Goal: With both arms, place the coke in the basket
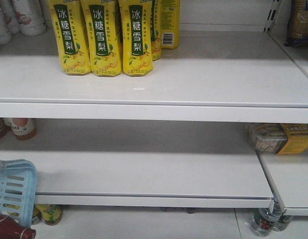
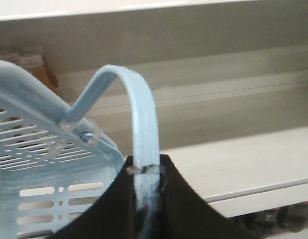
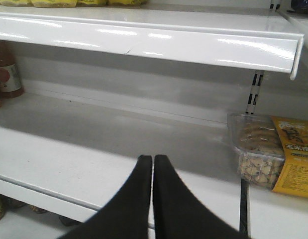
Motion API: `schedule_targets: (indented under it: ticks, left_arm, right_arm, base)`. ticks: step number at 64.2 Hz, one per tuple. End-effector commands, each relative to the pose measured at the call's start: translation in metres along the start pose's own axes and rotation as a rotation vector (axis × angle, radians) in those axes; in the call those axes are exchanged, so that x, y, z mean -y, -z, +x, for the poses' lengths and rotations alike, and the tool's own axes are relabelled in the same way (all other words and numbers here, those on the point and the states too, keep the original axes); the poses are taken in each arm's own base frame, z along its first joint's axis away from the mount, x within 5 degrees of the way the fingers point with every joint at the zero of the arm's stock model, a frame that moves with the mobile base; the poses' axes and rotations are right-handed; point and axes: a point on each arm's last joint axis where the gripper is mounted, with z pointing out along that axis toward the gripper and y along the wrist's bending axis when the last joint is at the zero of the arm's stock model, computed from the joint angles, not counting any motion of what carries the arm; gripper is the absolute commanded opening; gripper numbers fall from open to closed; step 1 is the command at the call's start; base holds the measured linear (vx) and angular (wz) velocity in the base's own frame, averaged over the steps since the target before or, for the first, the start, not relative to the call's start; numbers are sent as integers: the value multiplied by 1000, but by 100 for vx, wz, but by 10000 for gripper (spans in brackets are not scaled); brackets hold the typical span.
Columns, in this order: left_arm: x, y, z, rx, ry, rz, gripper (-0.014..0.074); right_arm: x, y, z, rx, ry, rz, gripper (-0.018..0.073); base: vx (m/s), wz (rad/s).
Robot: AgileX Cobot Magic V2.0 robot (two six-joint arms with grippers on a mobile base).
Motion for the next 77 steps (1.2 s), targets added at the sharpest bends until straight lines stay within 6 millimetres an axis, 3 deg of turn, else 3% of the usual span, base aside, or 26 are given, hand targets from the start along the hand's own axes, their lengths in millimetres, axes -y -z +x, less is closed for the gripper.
schedule_targets:
  ticks: [1, 77]
  left_arm:
    - [-3, 3, -15, 175, -43, -44, -8]
    - [-7, 3, -15, 172, -69, -125, -8]
  right_arm:
    - [-1, 2, -15, 87, 12, -10, -9]
    - [-1, 2, -15, 87, 12, -10, -9]
  base:
    - [0, 0]
    - [0, 0]
